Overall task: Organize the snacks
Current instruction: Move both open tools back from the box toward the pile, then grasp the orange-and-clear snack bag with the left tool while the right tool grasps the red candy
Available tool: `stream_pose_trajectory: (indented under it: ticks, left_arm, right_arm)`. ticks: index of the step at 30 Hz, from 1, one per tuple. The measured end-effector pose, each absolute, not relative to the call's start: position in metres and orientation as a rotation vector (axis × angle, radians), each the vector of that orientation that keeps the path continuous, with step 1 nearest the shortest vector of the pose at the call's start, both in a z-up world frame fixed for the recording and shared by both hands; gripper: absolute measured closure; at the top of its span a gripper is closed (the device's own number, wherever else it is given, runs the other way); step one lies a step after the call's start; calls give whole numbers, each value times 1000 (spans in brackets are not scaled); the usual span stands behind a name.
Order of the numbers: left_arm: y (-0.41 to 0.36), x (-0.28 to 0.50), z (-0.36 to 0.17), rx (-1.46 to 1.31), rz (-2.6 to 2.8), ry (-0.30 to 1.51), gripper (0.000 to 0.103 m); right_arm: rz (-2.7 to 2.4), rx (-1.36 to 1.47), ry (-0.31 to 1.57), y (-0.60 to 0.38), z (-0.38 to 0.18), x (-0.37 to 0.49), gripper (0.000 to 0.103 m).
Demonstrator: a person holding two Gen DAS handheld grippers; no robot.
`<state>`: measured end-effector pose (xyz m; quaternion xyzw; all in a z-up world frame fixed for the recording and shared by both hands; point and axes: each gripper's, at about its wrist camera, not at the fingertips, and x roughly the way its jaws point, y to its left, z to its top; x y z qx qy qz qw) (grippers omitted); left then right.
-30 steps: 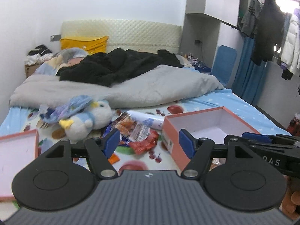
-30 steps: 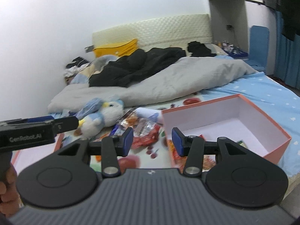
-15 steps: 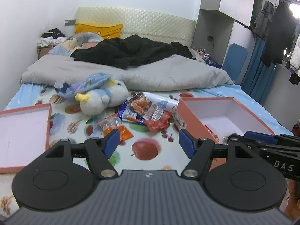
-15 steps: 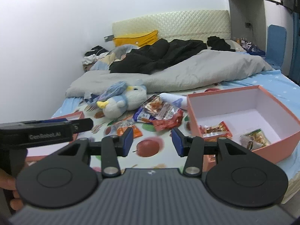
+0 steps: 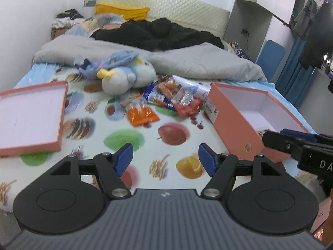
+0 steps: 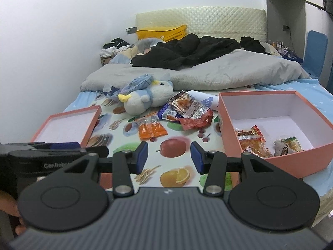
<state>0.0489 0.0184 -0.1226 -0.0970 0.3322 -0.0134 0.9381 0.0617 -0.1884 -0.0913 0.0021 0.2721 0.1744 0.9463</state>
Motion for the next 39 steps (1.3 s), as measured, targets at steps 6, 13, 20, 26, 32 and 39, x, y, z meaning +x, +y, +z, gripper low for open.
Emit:
stream_pose_trajectory:
  ticks: [6, 13, 20, 26, 32, 39]
  left_arm:
    - [28, 57, -134, -219, -3, 717, 29]
    - [46, 83, -143, -238, 24, 765, 29]
    - [59, 118, -158, -219, 30, 814, 29]
    - [76, 151, -173, -230, 68, 862, 21]
    - [87, 180, -186, -219, 95, 891, 16]
    - [97, 219, -211, -228, 95, 938, 15]
  right_arm:
    - [352, -14, 575, -179, -99, 69, 55]
    - [353, -8, 616, -172, -112, 81, 55]
    - [305, -20, 627, -170, -121, 108, 55]
    - [309, -20, 677, -164, -132, 140, 54]
    - [299, -1, 696, -162, -140, 172, 18]
    - [303, -34, 719, -148, -156, 213, 18]
